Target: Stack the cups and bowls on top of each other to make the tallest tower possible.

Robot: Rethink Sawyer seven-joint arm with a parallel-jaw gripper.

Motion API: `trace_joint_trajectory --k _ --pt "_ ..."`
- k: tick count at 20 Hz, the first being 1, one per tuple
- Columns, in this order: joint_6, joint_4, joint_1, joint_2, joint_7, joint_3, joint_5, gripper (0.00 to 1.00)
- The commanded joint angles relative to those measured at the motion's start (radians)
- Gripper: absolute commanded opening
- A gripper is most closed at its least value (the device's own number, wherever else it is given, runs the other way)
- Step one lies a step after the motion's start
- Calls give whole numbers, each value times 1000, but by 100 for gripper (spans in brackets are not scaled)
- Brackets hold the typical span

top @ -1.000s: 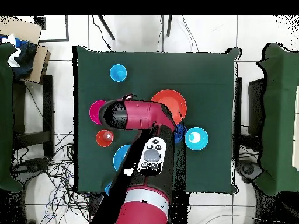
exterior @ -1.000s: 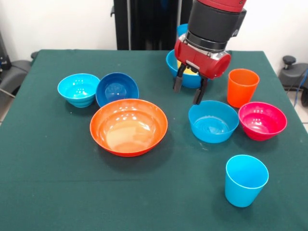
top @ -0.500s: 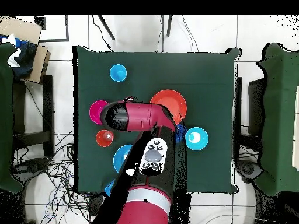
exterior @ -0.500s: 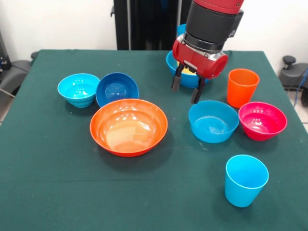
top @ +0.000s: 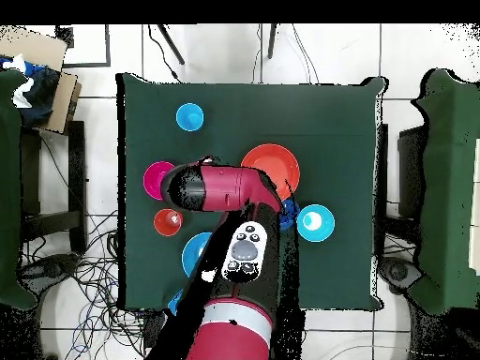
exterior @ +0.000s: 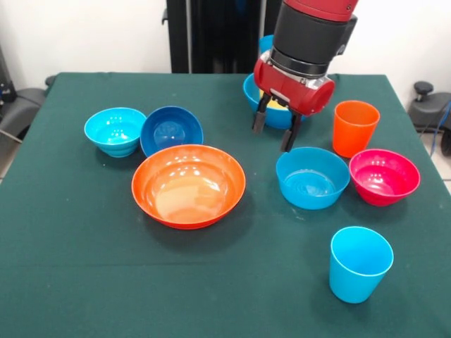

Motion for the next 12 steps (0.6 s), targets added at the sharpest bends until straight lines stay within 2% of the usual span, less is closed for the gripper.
trace_joint_trajectory --k 1,12 --pt "-7 -6 62 56 36 107 -16 100" --pt "-16 -96 152 149 118 40 18 100"
